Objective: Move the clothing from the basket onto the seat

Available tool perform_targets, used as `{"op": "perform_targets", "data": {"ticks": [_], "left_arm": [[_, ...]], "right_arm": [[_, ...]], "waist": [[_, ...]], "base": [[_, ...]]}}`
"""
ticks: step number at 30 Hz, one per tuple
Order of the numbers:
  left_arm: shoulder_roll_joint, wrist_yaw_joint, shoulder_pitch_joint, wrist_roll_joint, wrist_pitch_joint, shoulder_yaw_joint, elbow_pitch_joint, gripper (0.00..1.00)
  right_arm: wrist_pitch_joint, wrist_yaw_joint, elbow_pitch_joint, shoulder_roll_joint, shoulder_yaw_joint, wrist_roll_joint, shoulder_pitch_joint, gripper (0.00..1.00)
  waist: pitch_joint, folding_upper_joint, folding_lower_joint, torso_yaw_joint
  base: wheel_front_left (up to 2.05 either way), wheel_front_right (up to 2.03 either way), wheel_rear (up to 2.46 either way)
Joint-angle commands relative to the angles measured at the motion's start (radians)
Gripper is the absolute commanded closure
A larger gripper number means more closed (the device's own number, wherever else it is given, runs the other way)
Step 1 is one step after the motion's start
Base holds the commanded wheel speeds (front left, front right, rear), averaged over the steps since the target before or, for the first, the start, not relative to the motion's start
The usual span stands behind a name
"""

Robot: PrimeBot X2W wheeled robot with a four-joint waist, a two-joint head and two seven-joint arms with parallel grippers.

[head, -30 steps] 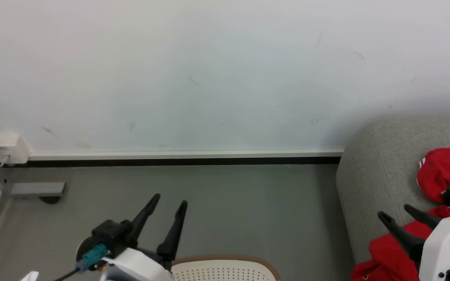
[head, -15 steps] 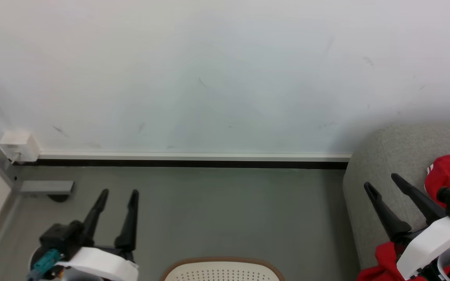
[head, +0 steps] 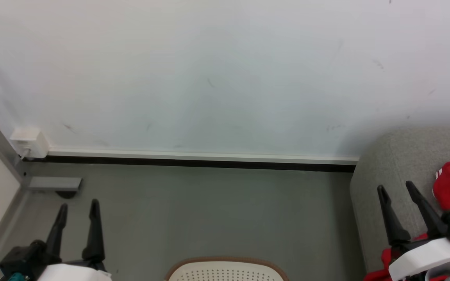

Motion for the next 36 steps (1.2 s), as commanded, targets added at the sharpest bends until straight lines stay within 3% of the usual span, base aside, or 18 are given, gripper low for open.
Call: {"op": "perform_targets", "data": {"ticks": [1, 7, 17, 36], "left_arm": [[-0.003, -0.003, 0.019, 0.009, -0.001, 0.008, -0.001, 0.0], [-0.043, -0.036, 0.03, 0.048, -0.001, 0.048, 0.021, 0.0], [-0.093, -0.103, 0.012, 0.081, -0.001, 0.084, 0.055, 0.0], [-0.129, -0.148, -0.007, 0.107, -0.001, 0.123, 0.102, 0.0]], "right_arm": [[-0.017, -0.002, 0.011, 0.005, -0.001, -0.014, -0.014, 0.0], [-0.093, -0.002, 0.077, 0.023, -0.003, -0.056, -0.025, 0.0], [-0.124, -0.002, 0.085, 0.029, 0.016, -0.053, -0.045, 0.0], [-0.127, -0.002, 0.079, 0.027, 0.046, -0.037, -0.046, 0.0]], "waist": [[0.0, 0.0, 0.0, 0.0], [0.001, 0.0, 0.0, -0.003], [-0.001, 0.0, 0.0, -0.018], [0.004, 0.0, 0.0, -0.031]], "base": [[0.0, 0.0, 0.0], [0.0, 0.0, 0.0], [0.0, 0.0, 0.0], [0.0, 0.0, 0.0]]}}
